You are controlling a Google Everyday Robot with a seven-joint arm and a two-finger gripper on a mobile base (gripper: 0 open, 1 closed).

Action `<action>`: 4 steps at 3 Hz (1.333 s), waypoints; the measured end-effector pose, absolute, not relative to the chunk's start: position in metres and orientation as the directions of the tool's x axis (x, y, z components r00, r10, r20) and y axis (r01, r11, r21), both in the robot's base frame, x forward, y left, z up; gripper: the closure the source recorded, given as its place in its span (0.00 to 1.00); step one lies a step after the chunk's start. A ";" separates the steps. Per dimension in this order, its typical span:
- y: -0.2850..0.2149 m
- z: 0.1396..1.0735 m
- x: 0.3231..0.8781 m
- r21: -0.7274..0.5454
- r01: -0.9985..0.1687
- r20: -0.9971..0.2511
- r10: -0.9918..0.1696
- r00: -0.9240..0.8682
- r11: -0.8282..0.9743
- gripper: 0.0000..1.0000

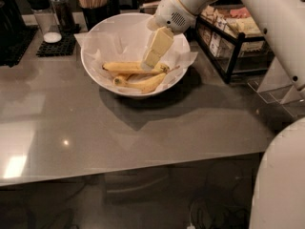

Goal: Pick banana from white bowl

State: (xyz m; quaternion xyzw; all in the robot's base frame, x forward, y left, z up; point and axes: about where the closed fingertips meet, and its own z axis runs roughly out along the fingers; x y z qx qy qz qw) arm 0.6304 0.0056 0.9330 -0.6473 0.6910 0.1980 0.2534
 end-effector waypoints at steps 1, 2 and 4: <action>0.010 0.931 0.632 -0.052 -0.996 -0.608 -0.793 -0.030 0.078 0.17; 0.010 0.928 0.634 -0.049 -0.995 -0.609 -0.792 -0.036 0.082 0.26; 0.029 0.883 0.645 0.016 -0.995 -0.636 -0.767 -0.089 0.102 0.19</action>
Offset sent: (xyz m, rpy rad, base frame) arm 0.0036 -0.0008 -0.0080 0.0025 0.0120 -0.0171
